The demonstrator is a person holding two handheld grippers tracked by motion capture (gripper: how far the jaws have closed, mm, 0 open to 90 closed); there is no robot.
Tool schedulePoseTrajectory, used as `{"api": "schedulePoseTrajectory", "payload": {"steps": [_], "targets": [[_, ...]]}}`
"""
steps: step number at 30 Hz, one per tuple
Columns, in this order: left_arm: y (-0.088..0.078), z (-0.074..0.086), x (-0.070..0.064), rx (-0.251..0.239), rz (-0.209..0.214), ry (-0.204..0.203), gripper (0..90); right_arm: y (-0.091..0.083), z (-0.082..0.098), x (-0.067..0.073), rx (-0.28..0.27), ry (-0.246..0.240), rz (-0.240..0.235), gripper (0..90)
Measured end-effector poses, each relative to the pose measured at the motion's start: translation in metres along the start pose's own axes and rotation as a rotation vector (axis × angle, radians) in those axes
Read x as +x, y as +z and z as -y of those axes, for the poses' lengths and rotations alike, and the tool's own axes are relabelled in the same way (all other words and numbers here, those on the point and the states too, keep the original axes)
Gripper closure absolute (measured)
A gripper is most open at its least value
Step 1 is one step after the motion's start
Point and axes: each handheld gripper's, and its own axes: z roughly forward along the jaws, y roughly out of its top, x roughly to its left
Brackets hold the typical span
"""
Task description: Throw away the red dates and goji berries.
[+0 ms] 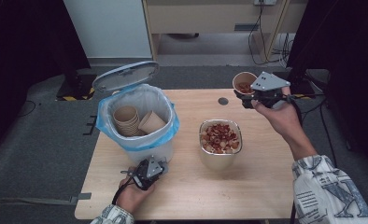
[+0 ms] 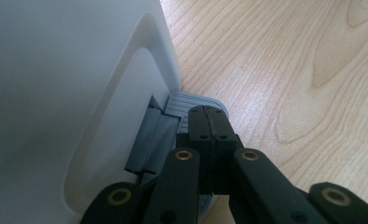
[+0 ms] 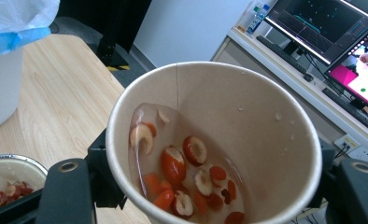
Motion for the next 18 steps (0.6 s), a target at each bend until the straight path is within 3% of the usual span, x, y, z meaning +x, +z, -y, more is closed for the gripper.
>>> {"api": "schedulePoseTrajectory", "payload": {"steps": [3,8,12,18], "targets": [[0.000,0.000,0.000,-0.002,-0.001,0.000,89.8,-0.003,-0.002,0.002,0.014,-0.047,0.013,30.1],[0.000,0.000,0.000,-0.002,0.000,-0.001,89.8,-0.006,-0.004,0.004,0.017,-0.081,0.019,30.1],[0.000,0.000,0.000,-0.002,0.000,-0.001,89.8,-0.008,-0.010,0.008,0.028,-0.153,0.031,30.2],[0.000,0.000,0.000,-0.002,0.000,0.000,89.8,-0.007,-0.012,0.009,0.030,-0.178,0.030,30.4]]}}
